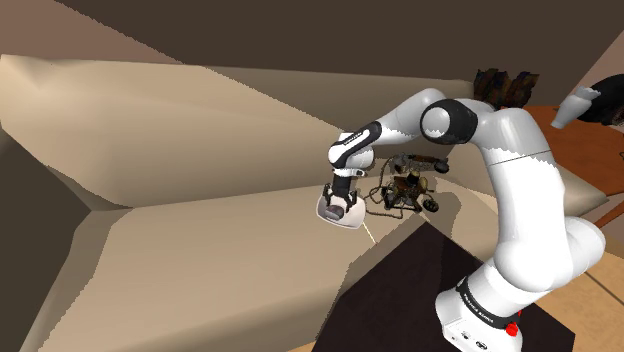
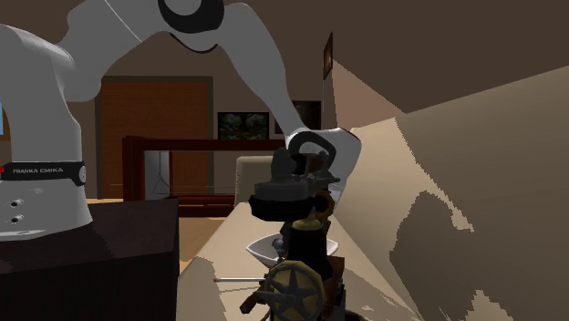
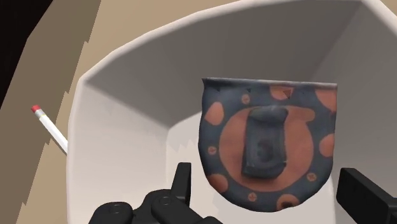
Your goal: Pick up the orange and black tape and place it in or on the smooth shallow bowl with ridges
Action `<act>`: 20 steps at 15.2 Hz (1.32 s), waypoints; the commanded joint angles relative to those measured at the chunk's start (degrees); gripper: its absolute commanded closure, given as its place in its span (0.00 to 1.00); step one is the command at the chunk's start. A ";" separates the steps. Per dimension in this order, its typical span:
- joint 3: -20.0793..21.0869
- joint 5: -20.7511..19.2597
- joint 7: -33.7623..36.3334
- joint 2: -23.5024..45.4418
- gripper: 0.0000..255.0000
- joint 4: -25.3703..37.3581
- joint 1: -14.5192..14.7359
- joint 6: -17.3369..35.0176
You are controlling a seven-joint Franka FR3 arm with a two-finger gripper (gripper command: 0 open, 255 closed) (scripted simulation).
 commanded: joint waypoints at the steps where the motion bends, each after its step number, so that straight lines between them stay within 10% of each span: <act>1: 0.00 0.00 0.00 0.05 0.00 -0.05 0.01 0.06; 3: 0.00 0.00 0.00 0.05 0.00 -0.05 0.01 0.06; 4: 0.00 0.01 0.00 0.03 1.00 -0.07 0.01 0.07; 20: 0.13 0.09 0.35 -4.91 1.00 -2.63 -0.16 -2.29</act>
